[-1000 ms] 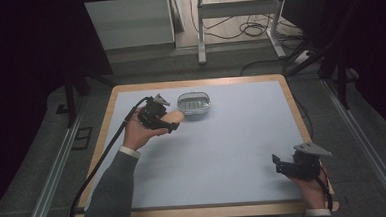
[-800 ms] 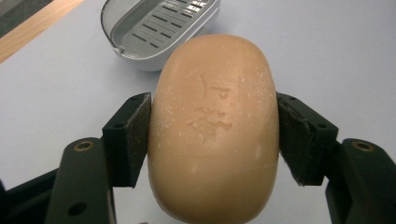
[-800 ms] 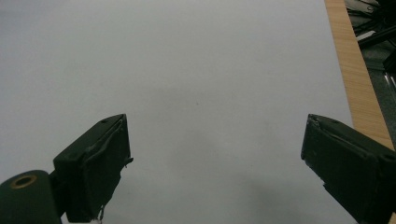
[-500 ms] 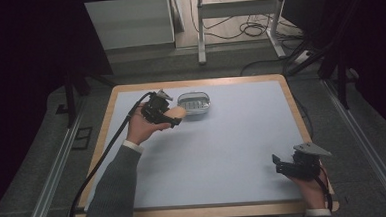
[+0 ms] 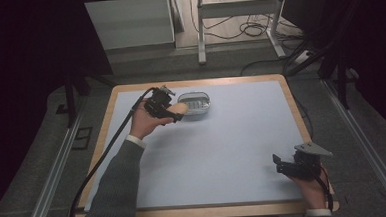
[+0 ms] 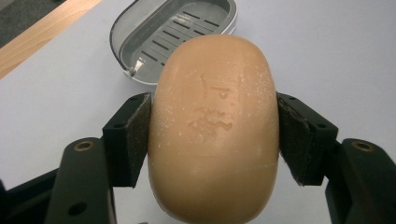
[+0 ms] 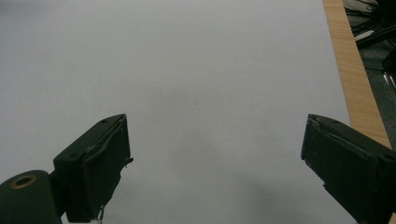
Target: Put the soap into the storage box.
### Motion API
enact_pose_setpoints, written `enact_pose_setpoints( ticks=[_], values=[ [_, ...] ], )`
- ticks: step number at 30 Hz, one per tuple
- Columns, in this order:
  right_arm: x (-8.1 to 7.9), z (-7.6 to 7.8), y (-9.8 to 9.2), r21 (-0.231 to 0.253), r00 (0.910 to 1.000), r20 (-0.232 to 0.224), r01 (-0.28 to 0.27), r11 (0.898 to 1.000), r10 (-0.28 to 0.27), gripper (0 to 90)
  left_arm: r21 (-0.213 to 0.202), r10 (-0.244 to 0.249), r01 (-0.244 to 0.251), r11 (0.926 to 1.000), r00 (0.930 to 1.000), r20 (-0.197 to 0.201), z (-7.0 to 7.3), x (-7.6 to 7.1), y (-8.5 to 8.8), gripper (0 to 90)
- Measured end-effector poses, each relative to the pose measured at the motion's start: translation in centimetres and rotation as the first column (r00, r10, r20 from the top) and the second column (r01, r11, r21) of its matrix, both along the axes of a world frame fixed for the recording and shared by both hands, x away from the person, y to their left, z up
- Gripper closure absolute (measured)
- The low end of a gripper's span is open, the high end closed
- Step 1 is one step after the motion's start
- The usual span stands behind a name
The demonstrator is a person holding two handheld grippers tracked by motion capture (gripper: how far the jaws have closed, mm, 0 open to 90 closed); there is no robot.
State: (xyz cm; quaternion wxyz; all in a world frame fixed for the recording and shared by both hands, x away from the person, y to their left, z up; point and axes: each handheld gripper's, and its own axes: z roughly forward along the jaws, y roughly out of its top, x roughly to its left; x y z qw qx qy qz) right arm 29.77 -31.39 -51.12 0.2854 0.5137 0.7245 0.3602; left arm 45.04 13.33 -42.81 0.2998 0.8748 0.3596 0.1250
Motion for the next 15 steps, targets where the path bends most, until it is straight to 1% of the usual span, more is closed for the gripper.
enact_pose_setpoints(
  ticks=[1, 7, 8, 10, 12, 14, 15],
  values=[
    [0.0, 0.0, 0.0, 0.0, 1.0, 0.0, -0.001, 1.0, 0.001, 8.1, -0.004, 0.001, -0.001, 1.0, 1.0, -0.002, 0.0, 0.1, -0.1, 32.7],
    [0.0, 0.1, 0.1, -0.001, 1.0, 0.003, -0.005, 1.0, 0.005, 8.1, 0.002, -0.002, 0.002, 1.0, 1.0, 0.0, 0.2, 1.1, -0.9, 32.7],
    [0.0, 0.1, 0.0, -0.001, 1.0, 0.002, -0.004, 1.0, 0.004, 8.1, -0.002, -0.003, 0.003, 1.0, 1.0, -0.001, 0.2, 1.2, -1.0, 32.8],
    [0.0, 0.1, 0.0, 0.0, 1.0, 0.001, -0.002, 1.0, 0.002, 8.1, 0.018, -0.015, 0.015, 0.9997, 0.9999, -0.001, 0.3, 1.5, -1.2, 32.8],
    [0.0, 0.1, -0.1, 0.004, 1.0, 0.001, 0.003, 1.0, -0.003, 8.1, 0.004, -0.014, 0.014, 0.9999, 0.9999, -0.006, 0.3, 1.6, -1.5, 32.7],
    [0.0, 0.1, -0.2, 0.003, 1.0, 0.002, 0.003, 1.0, -0.003, 8.1, -0.01, -0.028, 0.028, 0.9995, 0.9994, -0.021, 0.3, 1.9, -1.6, 32.7],
    [0.0, 0.1, -0.2, 0.003, 1.0, 0.002, 0.003, 1.0, -0.003, 8.1, -0.019, -0.025, 0.024, 0.9995, 0.9995, -0.02, 0.3, 2.0, -1.7, 32.7]
  ],
)
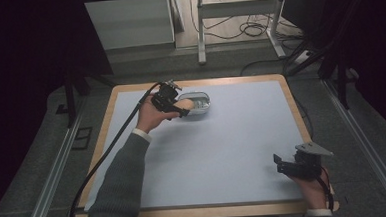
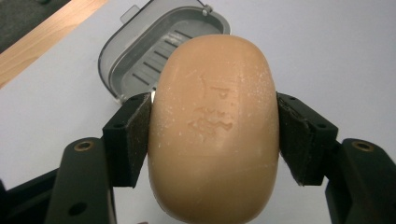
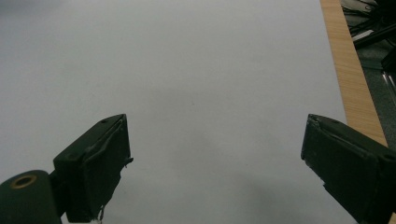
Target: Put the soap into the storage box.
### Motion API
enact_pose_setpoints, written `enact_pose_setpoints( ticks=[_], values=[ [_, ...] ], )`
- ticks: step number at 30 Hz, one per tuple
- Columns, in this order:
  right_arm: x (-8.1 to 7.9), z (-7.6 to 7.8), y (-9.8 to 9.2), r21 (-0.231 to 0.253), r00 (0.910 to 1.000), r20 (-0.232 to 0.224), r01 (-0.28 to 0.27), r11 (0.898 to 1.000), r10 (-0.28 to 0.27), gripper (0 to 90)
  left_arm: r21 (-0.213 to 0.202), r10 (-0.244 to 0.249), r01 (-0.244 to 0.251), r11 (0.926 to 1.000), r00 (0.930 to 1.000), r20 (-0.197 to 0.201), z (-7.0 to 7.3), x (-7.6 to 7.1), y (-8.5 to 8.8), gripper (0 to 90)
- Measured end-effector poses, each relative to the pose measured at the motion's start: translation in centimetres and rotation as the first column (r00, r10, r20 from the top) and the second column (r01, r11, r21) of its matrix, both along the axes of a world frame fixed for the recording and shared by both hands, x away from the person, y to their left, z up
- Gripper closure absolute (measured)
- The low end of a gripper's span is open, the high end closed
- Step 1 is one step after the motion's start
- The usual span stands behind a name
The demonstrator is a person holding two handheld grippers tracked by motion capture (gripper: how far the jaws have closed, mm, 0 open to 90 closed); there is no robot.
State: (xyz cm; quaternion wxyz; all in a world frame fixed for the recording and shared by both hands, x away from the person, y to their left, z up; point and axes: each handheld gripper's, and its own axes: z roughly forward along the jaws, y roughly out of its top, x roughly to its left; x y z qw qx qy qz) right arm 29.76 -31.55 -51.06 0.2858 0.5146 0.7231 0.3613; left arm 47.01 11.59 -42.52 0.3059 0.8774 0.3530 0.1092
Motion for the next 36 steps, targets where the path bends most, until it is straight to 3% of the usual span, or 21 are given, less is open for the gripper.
enact_pose_setpoints(
  ticks=[14, 21, 28, 34, 36],
  values=[
    [0.1, -0.2, 0.2, -0.006, 0.9999, -0.009, -0.005, 1.0, 0.005, 8.1, 0.037, -0.019, 0.019, 0.9991, 0.9998, -0.002, -0.5, 2.1, -1.4, 32.8],
    [0.2, -0.3, 0.0, -0.004, 0.9999, -0.011, 0.002, 1.0, -0.002, 8.1, 0.034, -0.02, 0.021, 0.9992, 0.9989, -0.043, -1.6, 3.9, -2.2, 32.8],
    [0.2, -0.2, 0.0, -0.003, 1.0, -0.009, 0.004, 1.0, -0.004, 8.1, 0.058, -0.024, 0.027, 0.9979, 0.9982, -0.055, -2.3, 5.4, -2.8, 32.8],
    [0.2, -0.2, -0.1, -0.006, 1.0, -0.008, 0.004, 1.0, -0.004, 8.1, 0.051, -0.03, 0.034, 0.9981, 0.9977, -0.06, -2.5, 6.4, -3.2, 32.8],
    [0.2, -0.2, -0.1, -0.005, 1.0, -0.008, 0.005, 1.0, -0.005, 8.1, 0.068, -0.031, 0.036, 0.997, 0.9975, -0.064, -2.6, 6.9, -3.3, 32.8]
  ],
)
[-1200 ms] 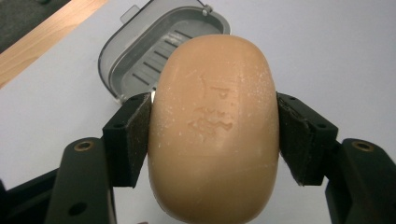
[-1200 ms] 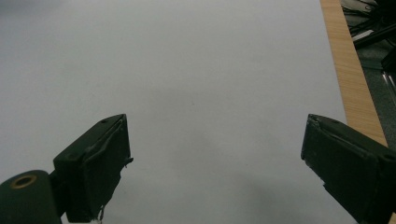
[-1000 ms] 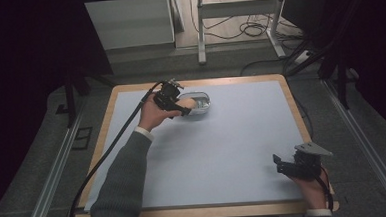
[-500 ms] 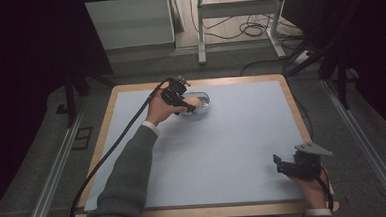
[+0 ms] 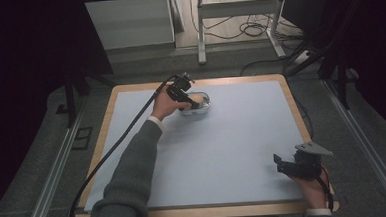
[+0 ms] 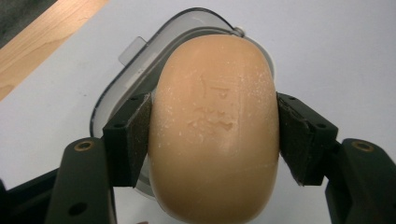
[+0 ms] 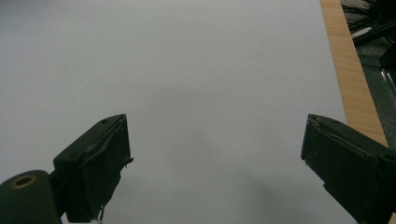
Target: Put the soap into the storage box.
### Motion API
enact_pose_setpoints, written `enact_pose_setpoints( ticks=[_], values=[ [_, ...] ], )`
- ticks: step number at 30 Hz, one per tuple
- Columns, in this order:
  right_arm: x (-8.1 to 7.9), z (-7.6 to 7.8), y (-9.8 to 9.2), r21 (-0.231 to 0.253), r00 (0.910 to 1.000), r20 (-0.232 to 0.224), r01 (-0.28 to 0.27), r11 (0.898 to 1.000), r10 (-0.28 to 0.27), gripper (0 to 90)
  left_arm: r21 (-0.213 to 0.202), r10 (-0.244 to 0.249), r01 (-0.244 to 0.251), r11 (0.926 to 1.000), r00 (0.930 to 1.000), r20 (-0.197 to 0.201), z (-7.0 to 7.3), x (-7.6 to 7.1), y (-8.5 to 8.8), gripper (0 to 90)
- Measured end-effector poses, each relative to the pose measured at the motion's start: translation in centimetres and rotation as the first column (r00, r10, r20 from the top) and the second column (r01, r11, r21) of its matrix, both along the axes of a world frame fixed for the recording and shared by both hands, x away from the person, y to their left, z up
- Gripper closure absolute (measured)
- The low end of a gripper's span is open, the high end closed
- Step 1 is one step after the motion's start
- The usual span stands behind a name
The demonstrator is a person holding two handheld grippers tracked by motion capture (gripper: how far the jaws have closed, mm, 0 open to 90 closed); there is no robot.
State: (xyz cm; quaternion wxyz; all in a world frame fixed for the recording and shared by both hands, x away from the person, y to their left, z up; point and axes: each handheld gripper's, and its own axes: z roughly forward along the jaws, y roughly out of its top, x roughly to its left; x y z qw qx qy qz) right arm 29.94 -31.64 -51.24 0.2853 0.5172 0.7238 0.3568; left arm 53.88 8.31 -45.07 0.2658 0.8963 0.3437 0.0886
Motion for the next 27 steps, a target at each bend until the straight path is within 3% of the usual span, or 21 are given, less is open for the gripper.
enact_pose_setpoints(
  ticks=[8, 15, 20, 23, 27],
  values=[
    [0.1, -0.1, -0.1, -0.004, 1.0, -0.003, 0.004, 1.0, -0.004, 8.1, -0.007, -0.01, 0.01, 0.9999, 0.9998, -0.015, -0.5, 1.1, -0.4, 32.8],
    [0.1, 0.0, -0.3, -0.003, 0.9999, -0.001, 0.012, 1.0, -0.012, 8.1, 0.024, -0.018, 0.019, 0.9995, 0.9998, -0.013, -1.7, 1.7, -0.8, 32.7],
    [0.1, 0.0, -0.2, -0.005, 1.0, -0.002, 0.008, 1.0, -0.008, 8.1, 0.038, -0.023, 0.024, 0.999, 0.9994, -0.027, -2.2, 1.6, -1.0, 32.2],
    [0.1, 0.0, -0.3, -0.005, 1.0, -0.001, 0.009, 1.0, -0.009, 8.1, 0.01, -0.014, 0.015, 0.9998, 0.9995, -0.027, -1.9, 1.2, -0.8, 30.3],
    [0.1, -0.1, -0.3, -0.005, 1.0, -0.004, 0.009, 1.0, -0.009, 8.1, 0.026, -0.023, 0.023, 0.9994, 0.9996, -0.015, -1.6, 0.7, -1.0, 28.3]
  ],
)
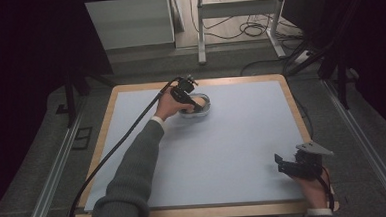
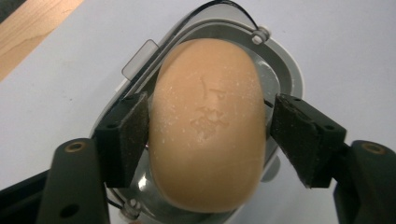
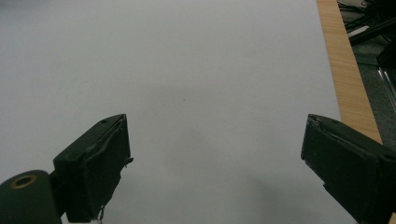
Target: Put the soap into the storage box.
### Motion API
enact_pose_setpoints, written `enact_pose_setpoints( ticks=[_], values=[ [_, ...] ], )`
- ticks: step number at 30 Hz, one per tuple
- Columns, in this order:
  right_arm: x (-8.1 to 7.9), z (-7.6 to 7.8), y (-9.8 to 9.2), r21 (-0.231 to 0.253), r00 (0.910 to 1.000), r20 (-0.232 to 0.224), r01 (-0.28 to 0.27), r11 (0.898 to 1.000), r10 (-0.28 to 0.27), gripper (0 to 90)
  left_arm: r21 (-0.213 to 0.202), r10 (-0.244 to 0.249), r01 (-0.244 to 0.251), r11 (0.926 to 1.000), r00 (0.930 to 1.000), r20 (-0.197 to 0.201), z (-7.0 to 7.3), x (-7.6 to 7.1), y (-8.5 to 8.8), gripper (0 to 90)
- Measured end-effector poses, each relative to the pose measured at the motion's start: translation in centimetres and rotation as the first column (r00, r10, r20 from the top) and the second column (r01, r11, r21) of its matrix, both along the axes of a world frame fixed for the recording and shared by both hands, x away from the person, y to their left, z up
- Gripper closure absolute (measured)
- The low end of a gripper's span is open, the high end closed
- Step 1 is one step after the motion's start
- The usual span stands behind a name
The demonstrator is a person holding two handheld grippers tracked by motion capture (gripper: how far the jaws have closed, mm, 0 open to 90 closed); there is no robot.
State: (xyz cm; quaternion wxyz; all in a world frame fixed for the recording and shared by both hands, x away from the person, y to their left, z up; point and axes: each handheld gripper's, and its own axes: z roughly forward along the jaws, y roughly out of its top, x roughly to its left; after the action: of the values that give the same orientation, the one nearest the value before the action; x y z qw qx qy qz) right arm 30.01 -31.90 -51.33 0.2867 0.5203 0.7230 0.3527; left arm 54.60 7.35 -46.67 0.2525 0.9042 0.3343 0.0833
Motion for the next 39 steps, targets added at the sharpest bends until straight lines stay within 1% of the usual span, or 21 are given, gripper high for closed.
enact_pose_setpoints(
  ticks=[2, 3, 8, 9, 11, 14, 17, 21, 22, 23, 24, 25, 27, 30, 33, 37, 38, 39],
  values=[
    [0.0, 0.0, 0.1, 0.0, 1.0, 0.0, 0.0, 1.0, 0.0, 8.1, 0.001, -0.003, 0.003, 1.0, 0.9999, 0.017, 0.4, -0.4, -0.1, 26.6],
    [0.0, 0.0, 0.1, -0.001, 1.0, 0.0, -0.001, 1.0, 0.001, 8.1, -0.009, -0.006, 0.006, 0.9999, 0.9997, 0.022, 0.6, -0.6, -0.1, 26.3],
    [0.0, 0.0, 0.2, -0.003, 1.0, -0.003, -0.006, 1.0, 0.006, 8.1, -0.013, -0.008, 0.009, 0.9999, 0.9994, 0.033, 1.6, -1.3, -0.1, 24.3],
    [0.0, 0.0, 0.2, -0.002, 1.0, -0.001, -0.003, 1.0, 0.003, 8.1, -0.011, -0.01, 0.01, 0.9999, 0.9992, 0.038, 1.8, -1.5, 0.0, 24.1],
    [0.0, 0.0, 0.1, -0.001, 1.0, -0.001, -0.001, 1.0, 0.001, 8.1, -0.019, -0.01, 0.011, 0.9998, 0.9987, 0.05, 2.0, -1.9, 0.1, 23.9],
    [0.0, 0.0, 0.0, -0.002, 1.0, -0.002, 0.0, 1.0, 0.0, 8.1, -0.046, -0.013, 0.015, 0.9988, 0.9983, 0.057, 2.4, -2.5, 0.5, 24.3],
    [0.0, -0.1, 0.1, -0.002, 1.0, -0.002, -0.001, 1.0, 0.001, 8.1, -0.041, -0.009, 0.011, 0.9991, 0.9981, 0.062, 2.5, -2.9, 1.0, 24.0],
    [0.0, -0.1, 0.4, -0.005, 1.0, -0.002, -0.007, 1.0, 0.007, 8.1, -0.059, -0.006, 0.011, 0.9982, 0.9971, 0.076, 2.8, -3.8, 1.9, 23.8],
    [0.0, -0.1, 0.4, -0.006, 0.9999, -0.004, -0.009, 1.0, 0.009, 8.1, -0.053, -0.003, 0.008, 0.9986, 0.995, 0.099, 2.9, -4.5, 2.3, 23.8],
    [0.0, -0.1, 0.4, -0.006, 0.9999, -0.004, -0.009, 1.0, 0.009, 8.1, -0.053, -0.003, 0.008, 0.9986, 0.995, 0.099, 2.9, -4.5, 2.3, 23.8],
    [0.0, -0.1, 0.4, -0.006, 0.9999, -0.005, -0.01, 1.0, 0.01, 8.1, -0.052, 0.005, 0.002, 0.9986, 0.992, 0.126, 2.9, -5.0, 2.6, 23.8],
    [0.0, -0.1, 0.4, -0.005, 0.9999, -0.004, -0.01, 1.0, 0.01, 8.1, -0.055, 0.009, -0.001, 0.9985, 0.9903, 0.138, 3.0, -5.3, 2.9, 23.9],
    [0.0, 0.0, 0.3, -0.003, 1.0, -0.001, -0.007, 1.0, 0.007, 8.1, -0.076, 0.021, -0.01, 0.9971, 0.9881, 0.152, 3.1, -6.1, 3.5, 23.5],
    [0.0, 0.0, 0.3, -0.001, 1.0, -0.001, -0.007, 1.0, 0.007, 8.1, -0.082, 0.023, -0.009, 0.9966, 0.9852, 0.17, 3.1, -7.5, 4.4, 23.2],
    [0.0, 0.0, 0.4, 0.0, 1.0, 0.0, -0.008, 1.0, 0.008, 8.1, -0.096, 0.028, -0.011, 0.9954, 0.984, 0.176, 3.0, -8.8, 5.3, 22.7],
    [0.0, 0.0, 0.6, -0.002, 0.9999, 0.001, -0.013, 1.0, 0.013, 8.1, -0.12, 0.039, -0.016, 0.9926, 0.9804, 0.193, 2.7, -11.1, 6.6, 21.9],
    [-0.1, 0.0, 0.6, -0.004, 0.9999, 0.0, -0.016, 1.0, 0.016, 8.1, -0.128, 0.047, -0.02, 0.9916, 0.9764, 0.211, 2.5, -11.9, 7.0, 21.6],
    [-0.1, 0.1, 0.6, -0.004, 0.9999, 0.001, -0.016, 1.0, 0.016, 8.1, -0.127, 0.046, -0.018, 0.9918, 0.9741, 0.221, 2.5, -12.6, 7.3, 22.1]
  ],
)
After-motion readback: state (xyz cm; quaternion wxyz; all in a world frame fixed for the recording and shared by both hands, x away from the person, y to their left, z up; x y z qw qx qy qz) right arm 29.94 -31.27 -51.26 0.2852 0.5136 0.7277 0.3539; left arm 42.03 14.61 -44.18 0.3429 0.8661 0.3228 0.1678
